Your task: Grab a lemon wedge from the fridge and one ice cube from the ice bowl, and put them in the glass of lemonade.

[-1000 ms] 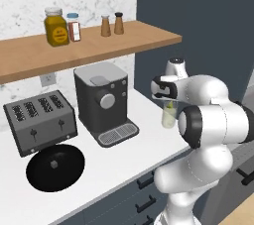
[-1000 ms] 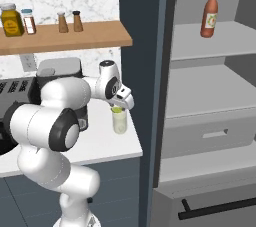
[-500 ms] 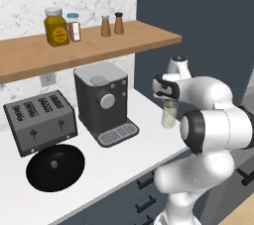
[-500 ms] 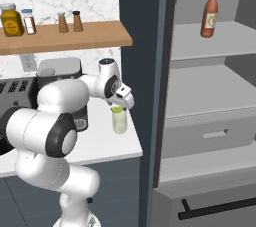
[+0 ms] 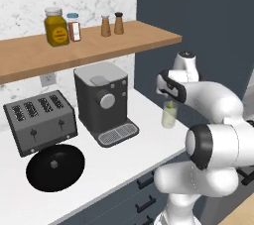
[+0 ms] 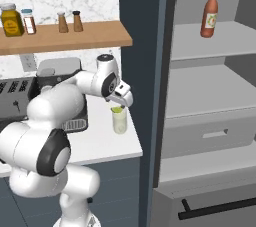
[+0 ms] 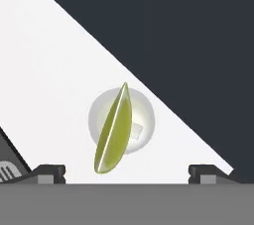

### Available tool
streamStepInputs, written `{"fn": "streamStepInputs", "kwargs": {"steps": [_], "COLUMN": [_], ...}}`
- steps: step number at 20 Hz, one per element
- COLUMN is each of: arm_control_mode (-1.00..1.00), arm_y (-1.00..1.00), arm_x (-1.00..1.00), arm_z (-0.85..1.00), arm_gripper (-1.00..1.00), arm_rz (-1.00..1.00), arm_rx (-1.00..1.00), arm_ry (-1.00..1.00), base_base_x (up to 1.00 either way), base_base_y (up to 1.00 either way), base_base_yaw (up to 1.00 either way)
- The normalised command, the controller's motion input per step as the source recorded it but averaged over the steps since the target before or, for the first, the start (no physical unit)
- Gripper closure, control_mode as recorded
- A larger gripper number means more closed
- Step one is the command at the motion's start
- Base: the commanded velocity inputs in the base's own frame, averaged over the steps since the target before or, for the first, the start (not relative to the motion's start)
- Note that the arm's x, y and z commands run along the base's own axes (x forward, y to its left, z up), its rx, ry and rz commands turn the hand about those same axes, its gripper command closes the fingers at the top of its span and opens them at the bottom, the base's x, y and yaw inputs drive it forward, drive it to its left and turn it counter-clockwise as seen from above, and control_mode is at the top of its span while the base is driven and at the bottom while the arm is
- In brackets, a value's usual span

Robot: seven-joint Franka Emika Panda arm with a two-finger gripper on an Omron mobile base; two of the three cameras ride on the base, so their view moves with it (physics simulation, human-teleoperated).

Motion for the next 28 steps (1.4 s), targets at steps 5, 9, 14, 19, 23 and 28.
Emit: {"fn": "streamStepInputs", "kwargs": {"steps": [5, 9, 14, 19, 23, 28], "arm_control_mode": [-1.0, -1.0, -1.0, -1.0, -1.0, -1.0], "arm_y": [0.0, 0.0, 0.03, 0.09, 0.01, 0.09], "arm_x": [-0.25, -0.45, -0.75, -0.88, -0.79, -0.69], "arm_z": [0.18, 0.24, 0.24, 0.51, 0.31, 0.21], "arm_gripper": [-1.0, -1.0, -1.0, -1.0, -1.0, -1.0], "arm_rz": [0.0, 0.0, 0.0, 0.04, 0.07, 0.09], "arm_rx": [0.03, 0.02, 0.02, 0.0, 0.0, 0.0], "arm_ry": [-0.02, -0.01, -0.01, 0.0, -0.01, 0.0], "base_base_x": [0.0, 0.0, 0.0, 0.0, 0.0, 0.0], "base_base_y": [0.0, 0.0, 0.0, 0.0, 0.0, 0.0], "base_base_yaw": [0.0, 0.0, 0.0, 0.0, 0.0, 0.0]}}
